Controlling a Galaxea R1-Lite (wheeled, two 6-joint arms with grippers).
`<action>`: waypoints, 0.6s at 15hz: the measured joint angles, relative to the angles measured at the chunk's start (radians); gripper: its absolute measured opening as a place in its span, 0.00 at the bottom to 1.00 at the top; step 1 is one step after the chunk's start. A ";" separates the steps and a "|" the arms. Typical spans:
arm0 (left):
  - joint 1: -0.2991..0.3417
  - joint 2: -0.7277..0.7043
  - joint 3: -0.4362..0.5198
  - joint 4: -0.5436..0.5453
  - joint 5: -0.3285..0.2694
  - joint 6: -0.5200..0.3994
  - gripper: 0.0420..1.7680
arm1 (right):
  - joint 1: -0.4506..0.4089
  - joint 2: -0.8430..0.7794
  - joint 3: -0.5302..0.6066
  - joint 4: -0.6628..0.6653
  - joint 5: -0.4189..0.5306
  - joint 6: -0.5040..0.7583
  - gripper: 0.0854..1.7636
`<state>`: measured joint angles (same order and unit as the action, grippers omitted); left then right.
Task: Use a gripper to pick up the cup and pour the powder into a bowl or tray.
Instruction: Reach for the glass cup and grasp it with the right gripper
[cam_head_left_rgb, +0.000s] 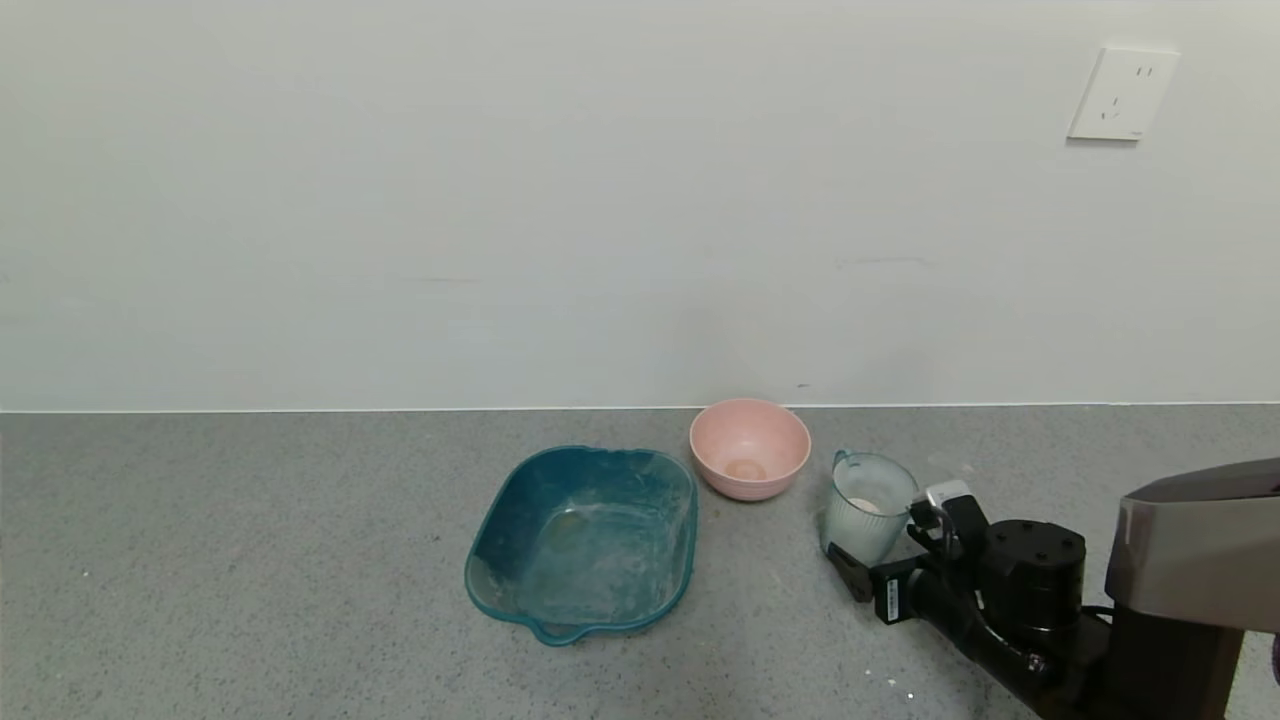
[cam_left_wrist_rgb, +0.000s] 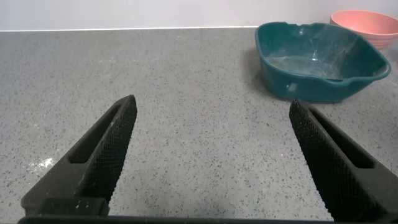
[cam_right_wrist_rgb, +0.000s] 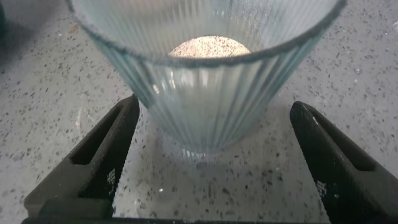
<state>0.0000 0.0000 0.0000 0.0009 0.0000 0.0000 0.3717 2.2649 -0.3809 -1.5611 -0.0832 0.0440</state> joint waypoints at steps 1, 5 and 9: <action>0.000 0.000 0.000 0.000 0.000 0.000 1.00 | -0.002 0.008 -0.015 0.000 0.000 -0.001 1.00; 0.000 0.000 0.000 0.000 0.000 0.000 1.00 | -0.010 0.039 -0.076 0.000 0.001 -0.004 1.00; 0.000 0.000 0.000 0.000 0.000 0.000 1.00 | -0.016 0.069 -0.132 0.005 0.001 -0.008 1.00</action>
<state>0.0000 0.0000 0.0000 0.0009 0.0000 0.0000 0.3560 2.3336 -0.5128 -1.5562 -0.0826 0.0360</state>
